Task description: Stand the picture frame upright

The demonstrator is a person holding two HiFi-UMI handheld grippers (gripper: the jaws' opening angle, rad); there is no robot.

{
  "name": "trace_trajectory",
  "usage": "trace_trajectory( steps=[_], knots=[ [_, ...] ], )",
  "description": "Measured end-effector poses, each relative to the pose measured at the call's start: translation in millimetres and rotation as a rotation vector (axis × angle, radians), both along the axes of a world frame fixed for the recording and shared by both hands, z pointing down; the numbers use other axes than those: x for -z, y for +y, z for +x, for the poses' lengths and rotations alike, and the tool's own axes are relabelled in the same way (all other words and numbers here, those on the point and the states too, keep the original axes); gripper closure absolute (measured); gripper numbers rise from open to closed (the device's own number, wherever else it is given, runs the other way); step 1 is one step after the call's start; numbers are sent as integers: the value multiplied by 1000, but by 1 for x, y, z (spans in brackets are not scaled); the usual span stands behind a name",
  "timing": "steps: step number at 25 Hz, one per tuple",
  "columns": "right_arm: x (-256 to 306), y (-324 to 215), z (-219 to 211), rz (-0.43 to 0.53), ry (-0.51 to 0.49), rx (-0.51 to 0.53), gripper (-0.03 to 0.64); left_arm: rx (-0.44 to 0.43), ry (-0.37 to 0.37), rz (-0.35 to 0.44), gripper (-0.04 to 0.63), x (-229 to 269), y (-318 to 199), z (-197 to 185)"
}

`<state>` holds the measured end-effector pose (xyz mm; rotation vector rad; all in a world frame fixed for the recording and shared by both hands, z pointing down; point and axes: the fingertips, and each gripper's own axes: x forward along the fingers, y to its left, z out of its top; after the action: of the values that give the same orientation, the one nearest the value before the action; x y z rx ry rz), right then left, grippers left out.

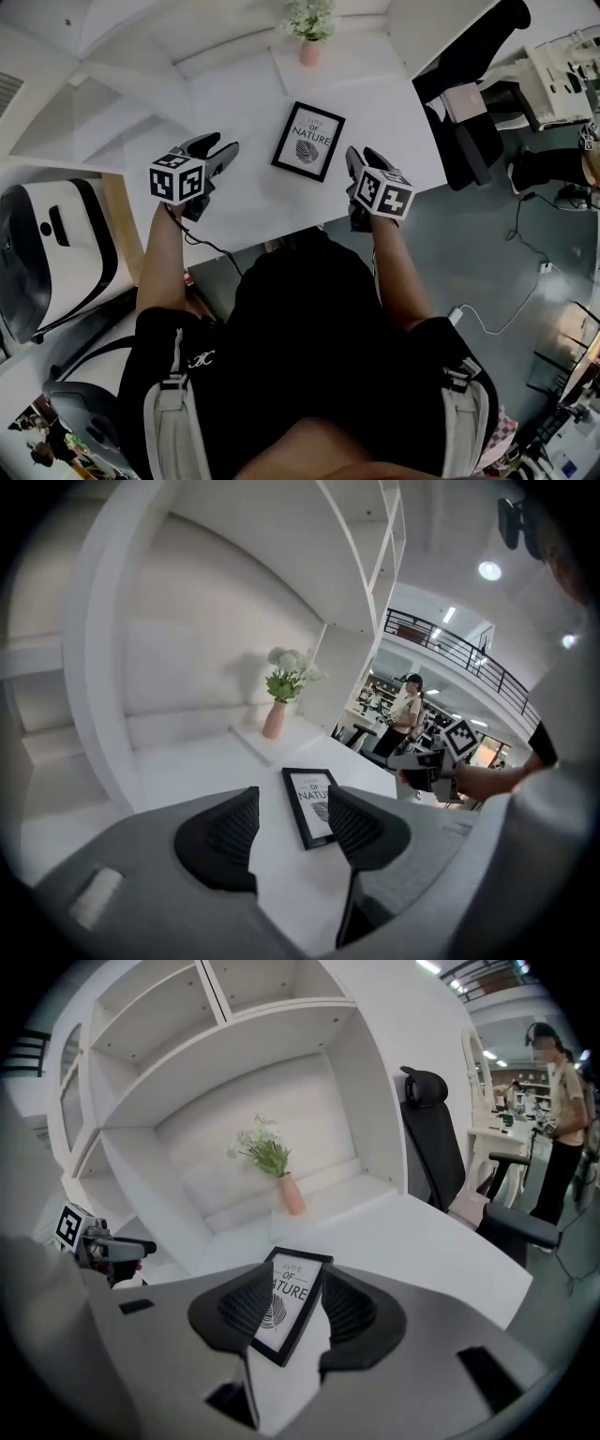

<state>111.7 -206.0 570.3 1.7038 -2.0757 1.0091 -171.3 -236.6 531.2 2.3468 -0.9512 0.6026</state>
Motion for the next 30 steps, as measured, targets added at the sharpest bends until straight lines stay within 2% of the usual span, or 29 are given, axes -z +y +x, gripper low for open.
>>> trace_trajectory(
  steps=[5,10,16,21,30],
  knots=[
    [-17,-8,-9,-72,-46,14,465,20,10,-84,348,-29,-12,-25],
    [-49,-18,-16,-191,-46,18,465,-17,20,-160,347,-54,-19,-32],
    [-94,-36,-27,-354,-70,-1,465,-2,31,-226,347,-78,-35,-36],
    [-124,-45,-29,-457,-55,-40,466,0,60,-264,348,-90,-38,-35],
    [-150,-49,-35,-588,-58,-67,476,-14,50,-302,348,-106,-33,-35]
  ],
)
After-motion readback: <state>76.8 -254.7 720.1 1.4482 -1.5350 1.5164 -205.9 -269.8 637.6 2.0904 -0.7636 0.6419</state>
